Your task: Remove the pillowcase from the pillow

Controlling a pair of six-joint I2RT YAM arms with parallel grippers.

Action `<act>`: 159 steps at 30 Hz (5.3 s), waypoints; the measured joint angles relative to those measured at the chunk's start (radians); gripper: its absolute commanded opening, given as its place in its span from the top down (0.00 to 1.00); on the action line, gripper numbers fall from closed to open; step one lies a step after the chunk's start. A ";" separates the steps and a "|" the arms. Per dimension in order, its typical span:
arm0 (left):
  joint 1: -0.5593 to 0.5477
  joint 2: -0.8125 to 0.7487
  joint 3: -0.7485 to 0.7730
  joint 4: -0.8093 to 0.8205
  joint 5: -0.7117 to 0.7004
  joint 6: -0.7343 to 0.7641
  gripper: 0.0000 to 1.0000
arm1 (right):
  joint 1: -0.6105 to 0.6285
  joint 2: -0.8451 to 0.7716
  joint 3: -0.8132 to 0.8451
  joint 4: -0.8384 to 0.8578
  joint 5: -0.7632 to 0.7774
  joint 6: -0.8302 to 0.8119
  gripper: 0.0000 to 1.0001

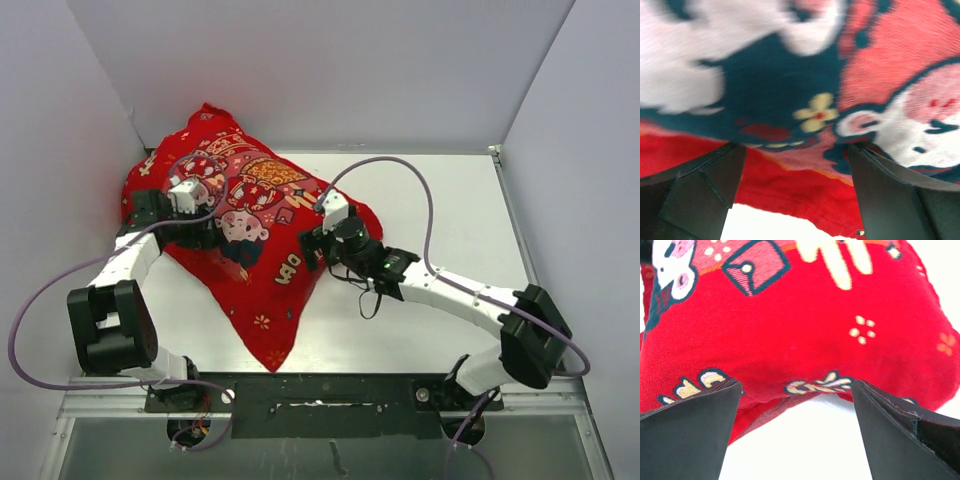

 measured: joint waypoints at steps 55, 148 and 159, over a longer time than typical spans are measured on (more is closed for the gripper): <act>0.383 0.473 0.312 -0.295 0.169 0.741 0.02 | -0.113 -0.039 -0.400 -0.042 -0.066 0.254 0.15; -0.063 0.250 0.660 -0.257 -0.096 -0.035 0.28 | -0.927 0.140 0.360 -0.674 -0.319 0.300 0.48; 0.098 0.403 0.976 -0.327 0.037 -0.021 0.02 | -0.927 0.272 0.718 -0.737 -0.139 0.224 0.05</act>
